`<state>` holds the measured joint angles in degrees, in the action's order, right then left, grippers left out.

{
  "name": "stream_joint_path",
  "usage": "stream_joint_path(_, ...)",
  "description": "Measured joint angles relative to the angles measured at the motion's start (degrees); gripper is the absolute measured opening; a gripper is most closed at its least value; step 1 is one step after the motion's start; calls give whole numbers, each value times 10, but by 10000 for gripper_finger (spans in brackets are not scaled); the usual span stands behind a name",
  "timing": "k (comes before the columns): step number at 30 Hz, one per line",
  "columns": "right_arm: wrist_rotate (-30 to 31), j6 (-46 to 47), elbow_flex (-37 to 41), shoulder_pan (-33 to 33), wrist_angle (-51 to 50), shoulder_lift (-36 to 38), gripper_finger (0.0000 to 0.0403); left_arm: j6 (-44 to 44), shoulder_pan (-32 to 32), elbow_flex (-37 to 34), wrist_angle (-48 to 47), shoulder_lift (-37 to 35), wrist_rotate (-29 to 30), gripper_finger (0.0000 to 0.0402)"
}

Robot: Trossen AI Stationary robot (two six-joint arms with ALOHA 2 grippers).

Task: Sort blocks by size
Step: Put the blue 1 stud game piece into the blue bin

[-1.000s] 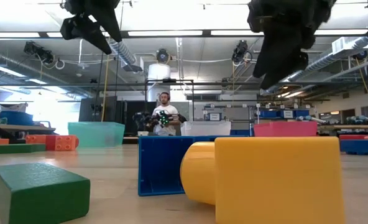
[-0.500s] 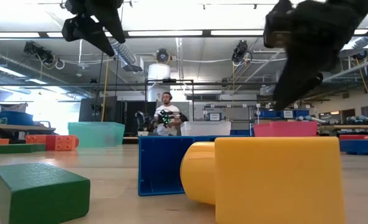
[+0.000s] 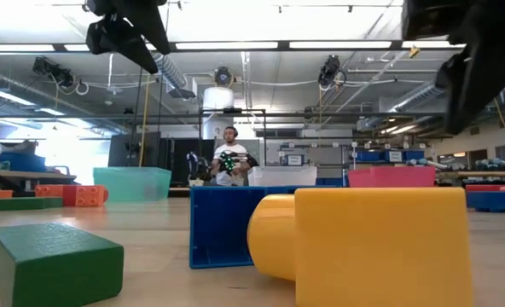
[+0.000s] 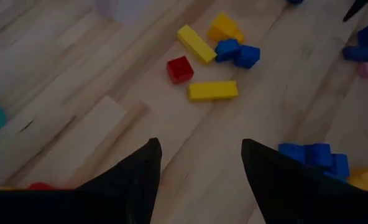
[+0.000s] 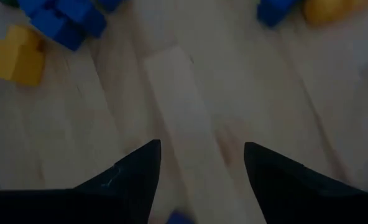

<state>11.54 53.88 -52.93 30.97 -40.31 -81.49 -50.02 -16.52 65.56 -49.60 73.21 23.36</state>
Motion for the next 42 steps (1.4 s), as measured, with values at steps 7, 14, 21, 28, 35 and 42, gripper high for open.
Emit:
stream_joint_path(7, -88, 198, -9, 19, -73, 0, 243, 3, -23, 0, 0, 0, 0, 231)
stream_joint_path(14, -138, 431, -9, 51, -166, 0, 227, 33, -39, 0, 0, 0, 0, 231)
stream_joint_path(21, -154, 536, 23, 105, -148, 0, 216, 49, -39, 0, 0, 0, 0, 231)
stream_joint_path(28, -163, 550, 61, 145, -38, 0, 223, 61, -39, 0, 0, 0, 0, 231)
stream_joint_path(35, -171, 555, 100, 162, -2, 1, 225, 61, -39, 0, 0, 0, 0, 231)
stream_joint_path(42, -183, 539, 127, 162, 3, 0, 224, 61, -39, 0, 5, 0, 0, 231)
